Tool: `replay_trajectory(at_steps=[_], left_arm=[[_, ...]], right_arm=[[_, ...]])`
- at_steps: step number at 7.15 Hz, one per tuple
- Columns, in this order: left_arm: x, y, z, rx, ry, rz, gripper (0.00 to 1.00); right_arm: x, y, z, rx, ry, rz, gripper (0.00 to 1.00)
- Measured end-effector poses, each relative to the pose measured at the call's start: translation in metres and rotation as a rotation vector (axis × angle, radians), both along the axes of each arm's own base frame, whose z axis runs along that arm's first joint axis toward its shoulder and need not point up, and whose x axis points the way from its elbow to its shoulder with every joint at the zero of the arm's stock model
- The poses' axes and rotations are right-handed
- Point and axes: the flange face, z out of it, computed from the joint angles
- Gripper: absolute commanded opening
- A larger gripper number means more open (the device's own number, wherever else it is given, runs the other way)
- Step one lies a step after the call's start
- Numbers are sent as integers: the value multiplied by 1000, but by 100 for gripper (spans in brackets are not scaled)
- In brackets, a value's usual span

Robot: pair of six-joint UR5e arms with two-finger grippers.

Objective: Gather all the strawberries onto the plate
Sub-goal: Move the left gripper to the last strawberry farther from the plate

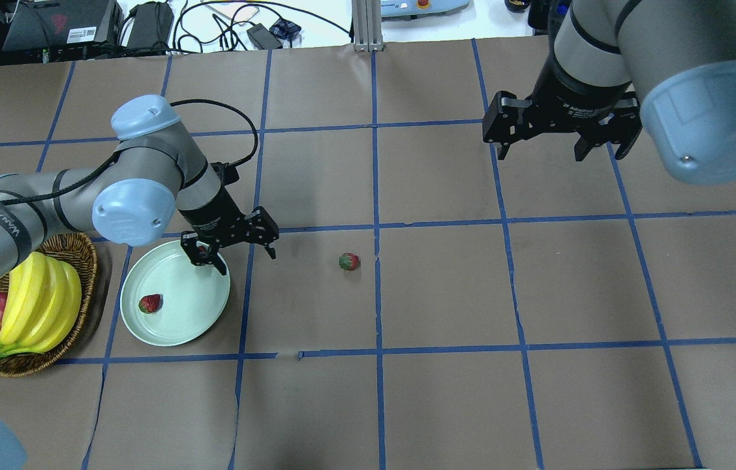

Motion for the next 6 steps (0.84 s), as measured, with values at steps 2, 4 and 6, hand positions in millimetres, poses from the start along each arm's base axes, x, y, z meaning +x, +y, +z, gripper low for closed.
replay_trajectory(at_steps=[2, 4, 6], left_arm=[[-50, -7, -7, -13, 79, 115, 100], [-90, -11, -28, -66, 95, 115, 100], [-111, -7, -49, -74, 68, 85, 100]], right_arm=[[0, 0, -1, 3, 2, 2, 100], [0, 0, -1, 7, 3, 3, 100], [0, 1, -1, 7, 1, 4, 100]])
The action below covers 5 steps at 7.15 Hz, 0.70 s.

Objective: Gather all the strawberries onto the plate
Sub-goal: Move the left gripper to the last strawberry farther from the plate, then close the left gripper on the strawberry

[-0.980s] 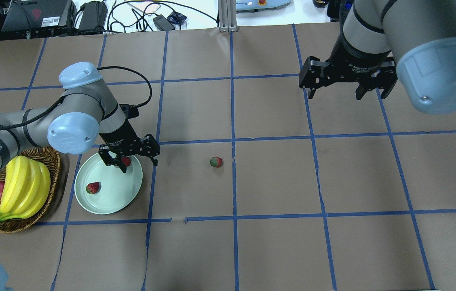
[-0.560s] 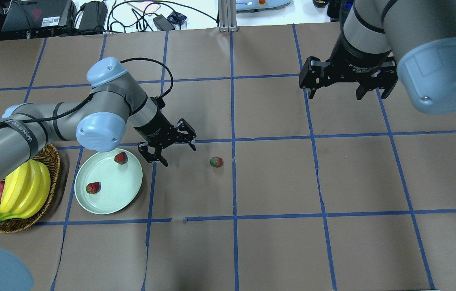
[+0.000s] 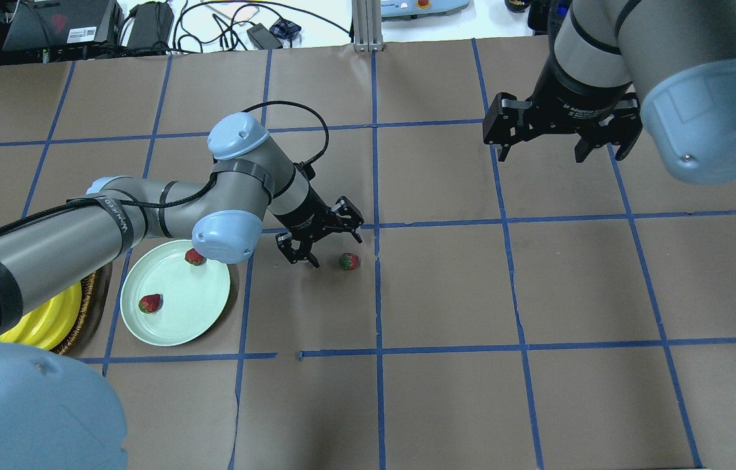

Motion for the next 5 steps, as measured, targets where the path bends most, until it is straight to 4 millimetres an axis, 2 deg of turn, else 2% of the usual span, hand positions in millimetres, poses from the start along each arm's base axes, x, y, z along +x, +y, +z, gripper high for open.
replay_trajectory(at_steps=[2, 3, 5], left_arm=[[-5, 3, -2, 3, -39, 19, 74], [-7, 4, -2, 6, -45, 29, 67], [-12, 7, -1, 15, -51, 42, 68]], right_arm=[[0, 0, 0, 1, 0, 0, 100], [0, 0, 0, 1, 1, 0, 100], [0, 1, 0, 1, 0, 0, 100]])
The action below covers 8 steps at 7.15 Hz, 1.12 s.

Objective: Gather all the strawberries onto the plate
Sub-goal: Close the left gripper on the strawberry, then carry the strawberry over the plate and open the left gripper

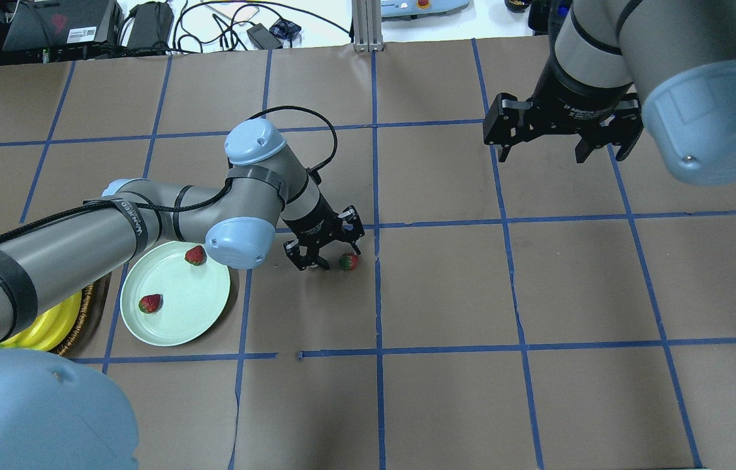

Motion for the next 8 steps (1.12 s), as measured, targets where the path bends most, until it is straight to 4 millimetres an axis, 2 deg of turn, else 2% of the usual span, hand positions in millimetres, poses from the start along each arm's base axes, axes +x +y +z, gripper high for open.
replay_trajectory(at_steps=[1, 2, 4, 6, 8], left_arm=[[-6, 3, 0, 6, -2, 2, 67], [-10, 6, -1, 11, -4, -1, 55], [-12, 7, -1, 11, -6, -8, 11], [-12, 6, 3, 2, -7, -15, 1], [-13, 4, 9, -12, -7, -17, 1]], right_arm=[[0, 0, 0, 1, 0, 0, 100], [0, 0, 0, 1, 1, 0, 100], [0, 0, -1, 3, 4, 0, 100], [0, 0, 0, 2, 3, 0, 100], [0, 0, 0, -1, 2, 0, 100]])
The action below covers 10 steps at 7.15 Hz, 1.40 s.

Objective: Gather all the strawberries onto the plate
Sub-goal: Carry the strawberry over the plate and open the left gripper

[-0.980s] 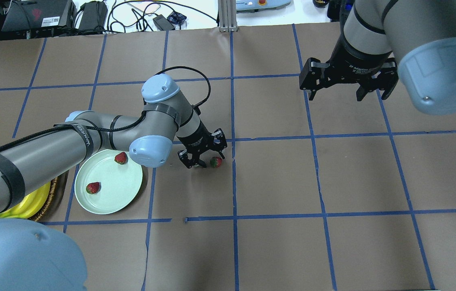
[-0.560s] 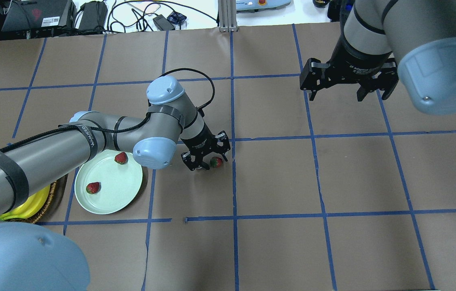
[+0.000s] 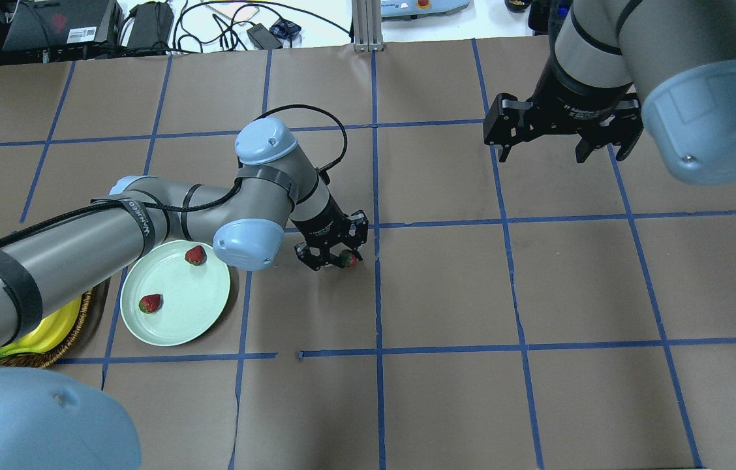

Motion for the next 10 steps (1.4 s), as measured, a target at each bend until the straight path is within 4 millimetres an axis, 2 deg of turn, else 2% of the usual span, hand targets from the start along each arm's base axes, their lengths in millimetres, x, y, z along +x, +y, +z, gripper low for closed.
replay_trajectory(at_steps=[2, 3, 5, 6, 7, 8, 9, 10], left_arm=[[8, -9, 14, -24, -45, -31, 1], [27, -14, 24, -30, -139, -110, 0], [93, -13, 43, -1, -329, -307, 0], [130, -7, 50, 19, -366, -396, 0], [167, 0, 48, 48, -368, -454, 0], [200, 11, 41, 82, -351, -476, 25], [216, 19, 36, 100, -337, -477, 99], [220, 23, 35, 103, -332, -475, 100]], right_arm=[[0, 0, 0, 0, 5, -1, 100], [-1, 0, -1, 0, 8, -1, 100], [0, 0, -1, 1, 9, -1, 100], [0, -1, -2, 2, 8, -1, 100], [-1, -1, -2, 1, 10, -1, 100], [-1, -1, -2, 1, 12, -2, 100], [-1, -2, -2, 1, 10, -3, 100], [0, -2, -3, 2, 7, -4, 100]])
